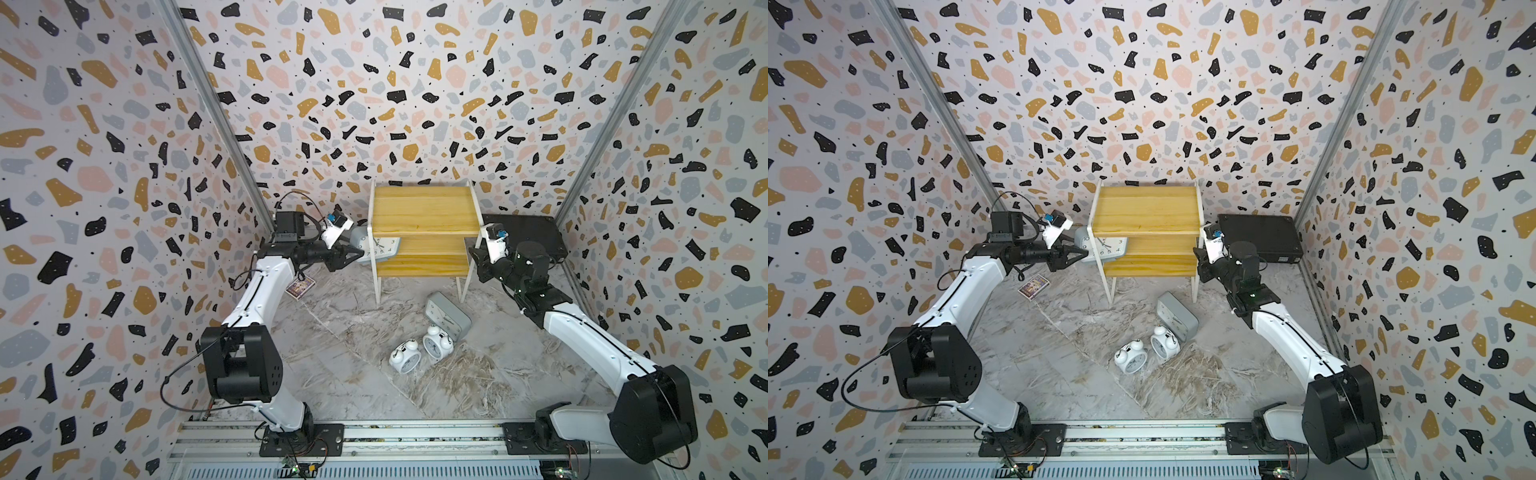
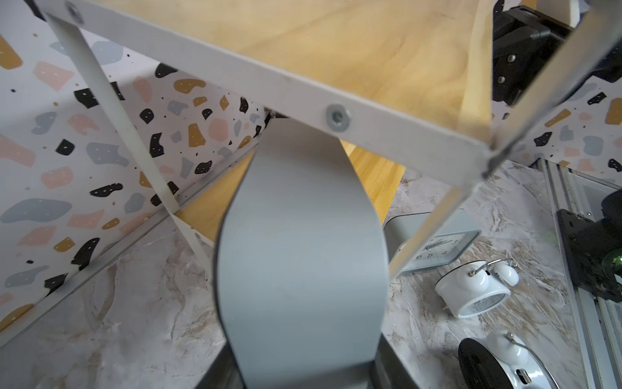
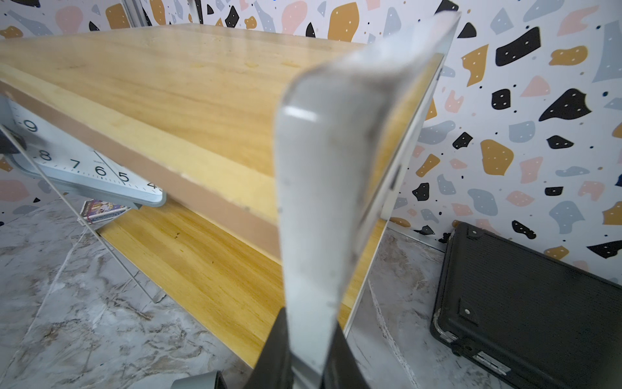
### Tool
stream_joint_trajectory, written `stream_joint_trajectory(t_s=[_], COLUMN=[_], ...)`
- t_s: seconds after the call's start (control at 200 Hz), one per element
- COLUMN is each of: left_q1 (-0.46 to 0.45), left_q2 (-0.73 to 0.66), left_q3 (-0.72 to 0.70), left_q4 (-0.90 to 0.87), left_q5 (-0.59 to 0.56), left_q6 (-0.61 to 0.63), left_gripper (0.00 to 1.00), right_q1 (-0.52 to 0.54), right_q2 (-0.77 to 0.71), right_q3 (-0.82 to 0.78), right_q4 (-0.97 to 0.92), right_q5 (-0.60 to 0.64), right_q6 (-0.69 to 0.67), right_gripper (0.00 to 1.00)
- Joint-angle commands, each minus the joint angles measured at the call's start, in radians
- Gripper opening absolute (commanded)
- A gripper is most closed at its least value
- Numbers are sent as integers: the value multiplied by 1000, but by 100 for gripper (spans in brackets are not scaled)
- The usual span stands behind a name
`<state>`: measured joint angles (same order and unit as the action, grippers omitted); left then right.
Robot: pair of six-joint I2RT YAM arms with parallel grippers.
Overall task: Place the alarm clocks on the shelf by style
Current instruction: Place the alarm on the shelf.
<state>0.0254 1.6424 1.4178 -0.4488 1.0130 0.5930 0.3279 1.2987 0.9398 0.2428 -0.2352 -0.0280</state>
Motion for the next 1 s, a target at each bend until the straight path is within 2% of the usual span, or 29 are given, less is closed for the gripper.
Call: stream_joint_trajectory(t_s=[0.0,0.676,0.996], left_q1=[5,1,-34], left_q2=[28,232,289], left_q3=[19,111,154], left_q4=[89,162,165], left_q5=[149,373,394], left_q6=[88,158,160], left_gripper=[17,18,19], right_q1=[-4,-4,-4], right_q2=[-18,20,22], right_q3=[14,74,82], right_q4=[43,14,3], right_q5=[2,-19,-24], right_q6=[-16,-14,-16], right_gripper=[17,18,18])
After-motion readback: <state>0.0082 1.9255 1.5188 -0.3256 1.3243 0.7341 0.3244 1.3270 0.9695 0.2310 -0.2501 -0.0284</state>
